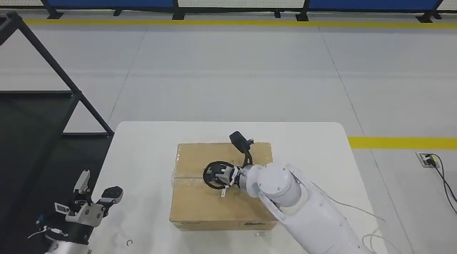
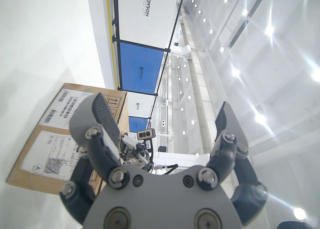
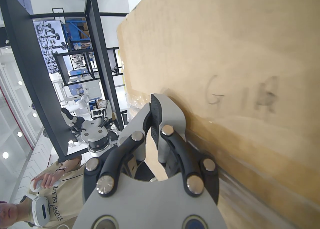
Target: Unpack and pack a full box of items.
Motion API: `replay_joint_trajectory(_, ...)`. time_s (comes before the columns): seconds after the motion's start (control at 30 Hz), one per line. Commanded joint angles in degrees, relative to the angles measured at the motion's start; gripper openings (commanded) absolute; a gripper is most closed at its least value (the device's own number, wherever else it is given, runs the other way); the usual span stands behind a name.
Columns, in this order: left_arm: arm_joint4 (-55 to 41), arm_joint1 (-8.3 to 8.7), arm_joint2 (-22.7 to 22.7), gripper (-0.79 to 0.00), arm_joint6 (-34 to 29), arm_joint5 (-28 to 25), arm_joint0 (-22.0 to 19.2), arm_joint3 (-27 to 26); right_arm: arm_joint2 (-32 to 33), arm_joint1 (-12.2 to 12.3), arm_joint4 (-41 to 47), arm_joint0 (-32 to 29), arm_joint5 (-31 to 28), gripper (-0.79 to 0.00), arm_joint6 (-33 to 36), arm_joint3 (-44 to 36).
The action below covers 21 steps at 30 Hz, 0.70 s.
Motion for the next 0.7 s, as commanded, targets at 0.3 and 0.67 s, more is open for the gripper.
replay_joint_trajectory(0.3, 0.0, 0.0, 0.0, 0.0, 0.0, 0.0, 0.0, 0.0, 15.1, 5.08, -7.2, -14.2, 5.73, -0.785, 0.58, -14.18)
replay_joint_trajectory(0.67, 0.0, 0.0, 0.0, 0.0, 0.0, 0.0, 0.0, 0.0, 28.46, 7.96, -9.51, -26.8, 6.92, -0.785, -0.22, -25.93)
